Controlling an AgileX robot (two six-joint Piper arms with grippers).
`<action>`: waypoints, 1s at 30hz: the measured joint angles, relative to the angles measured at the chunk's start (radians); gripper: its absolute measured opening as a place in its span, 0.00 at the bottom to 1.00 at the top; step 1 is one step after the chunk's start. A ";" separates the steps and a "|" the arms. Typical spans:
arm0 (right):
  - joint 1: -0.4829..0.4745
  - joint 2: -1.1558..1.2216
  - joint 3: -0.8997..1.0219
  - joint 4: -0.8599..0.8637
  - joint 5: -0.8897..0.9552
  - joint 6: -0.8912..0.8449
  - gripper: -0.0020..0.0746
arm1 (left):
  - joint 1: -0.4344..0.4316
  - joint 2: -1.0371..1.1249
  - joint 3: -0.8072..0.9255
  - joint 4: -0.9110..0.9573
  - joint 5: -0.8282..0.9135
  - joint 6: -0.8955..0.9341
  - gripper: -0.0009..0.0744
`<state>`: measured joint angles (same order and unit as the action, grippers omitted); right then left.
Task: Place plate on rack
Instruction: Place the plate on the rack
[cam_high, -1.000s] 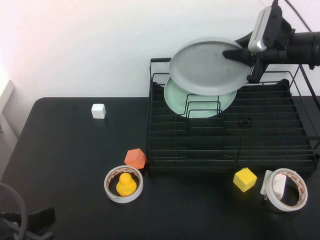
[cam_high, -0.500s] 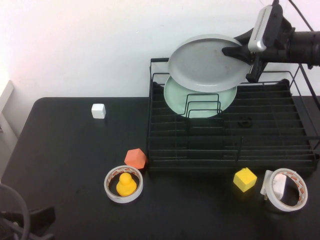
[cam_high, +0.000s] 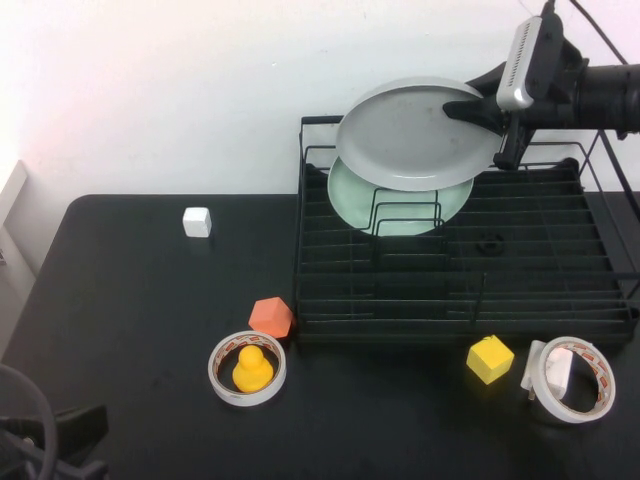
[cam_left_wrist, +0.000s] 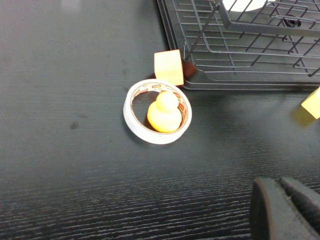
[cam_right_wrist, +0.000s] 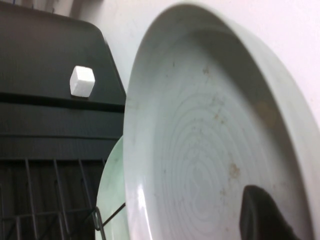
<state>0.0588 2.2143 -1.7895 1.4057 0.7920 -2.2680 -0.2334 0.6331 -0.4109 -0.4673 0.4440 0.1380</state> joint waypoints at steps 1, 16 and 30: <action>0.000 0.000 0.000 -0.001 0.000 0.000 0.19 | 0.000 0.000 0.000 0.000 0.000 0.000 0.01; 0.006 0.045 0.000 -0.022 0.010 0.008 0.19 | 0.000 0.000 0.000 0.000 0.000 0.006 0.01; 0.029 0.074 0.000 0.011 -0.125 0.112 0.60 | 0.000 0.000 0.000 0.000 0.000 0.010 0.01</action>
<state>0.0882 2.2883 -1.7895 1.4169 0.6667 -2.1560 -0.2334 0.6331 -0.4109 -0.4673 0.4440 0.1479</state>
